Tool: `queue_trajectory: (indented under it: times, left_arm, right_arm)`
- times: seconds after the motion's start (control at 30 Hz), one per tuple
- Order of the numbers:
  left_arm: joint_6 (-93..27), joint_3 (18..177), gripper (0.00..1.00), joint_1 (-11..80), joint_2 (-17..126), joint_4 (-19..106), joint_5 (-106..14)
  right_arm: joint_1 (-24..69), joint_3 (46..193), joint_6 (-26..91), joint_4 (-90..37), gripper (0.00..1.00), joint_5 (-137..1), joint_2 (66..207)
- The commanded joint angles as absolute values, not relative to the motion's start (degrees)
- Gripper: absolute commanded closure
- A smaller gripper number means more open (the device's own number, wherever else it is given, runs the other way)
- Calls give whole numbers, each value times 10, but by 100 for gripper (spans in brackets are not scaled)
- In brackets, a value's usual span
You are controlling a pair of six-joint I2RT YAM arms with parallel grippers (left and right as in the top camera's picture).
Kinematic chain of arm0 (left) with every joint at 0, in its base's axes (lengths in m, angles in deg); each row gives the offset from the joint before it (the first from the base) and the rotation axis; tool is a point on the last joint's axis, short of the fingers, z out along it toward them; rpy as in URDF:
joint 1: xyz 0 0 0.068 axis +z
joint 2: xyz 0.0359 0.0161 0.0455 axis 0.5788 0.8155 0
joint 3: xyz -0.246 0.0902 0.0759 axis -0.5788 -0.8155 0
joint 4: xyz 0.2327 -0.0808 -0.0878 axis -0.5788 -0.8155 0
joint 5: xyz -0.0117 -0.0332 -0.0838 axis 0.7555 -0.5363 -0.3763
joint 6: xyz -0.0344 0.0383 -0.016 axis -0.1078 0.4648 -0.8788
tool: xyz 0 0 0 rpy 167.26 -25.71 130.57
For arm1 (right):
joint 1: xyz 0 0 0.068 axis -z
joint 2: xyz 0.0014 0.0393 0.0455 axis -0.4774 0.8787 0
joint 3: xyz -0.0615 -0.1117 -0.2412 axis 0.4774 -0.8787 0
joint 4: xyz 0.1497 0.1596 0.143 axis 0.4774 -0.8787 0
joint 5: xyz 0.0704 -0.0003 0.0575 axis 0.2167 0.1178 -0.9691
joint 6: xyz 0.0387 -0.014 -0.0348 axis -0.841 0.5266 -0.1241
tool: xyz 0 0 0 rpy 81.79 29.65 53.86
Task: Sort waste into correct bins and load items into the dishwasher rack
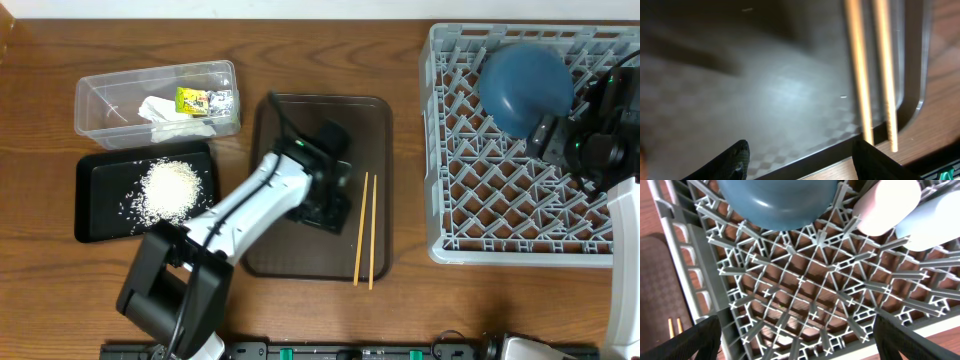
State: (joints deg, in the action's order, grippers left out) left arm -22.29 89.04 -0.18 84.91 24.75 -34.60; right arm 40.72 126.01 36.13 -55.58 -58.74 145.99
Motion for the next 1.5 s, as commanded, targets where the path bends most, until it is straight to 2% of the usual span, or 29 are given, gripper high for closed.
queue_trajectory:
  times: [0.0, 0.33, 0.6, 1.47]
  left_arm:
    - [-214, 896, 33, -23, 849, 254, -340]
    - [-209, 896, 34, -43, 852, 215, -340]
    - [-209, 894, 34, -52, 865, 273, -340]
    - [-131, 893, 33, -78, 937, 289, -351]
  right_arm:
    - [415, 1260, 358, -562, 9, -587, 1461]
    - [415, 1260, 355, -563, 10, -607, 1462]
    - [409, 1260, 355, -562, 9, -609, 1466]
    - [409, 1260, 355, -561, 9, -609, 1467]
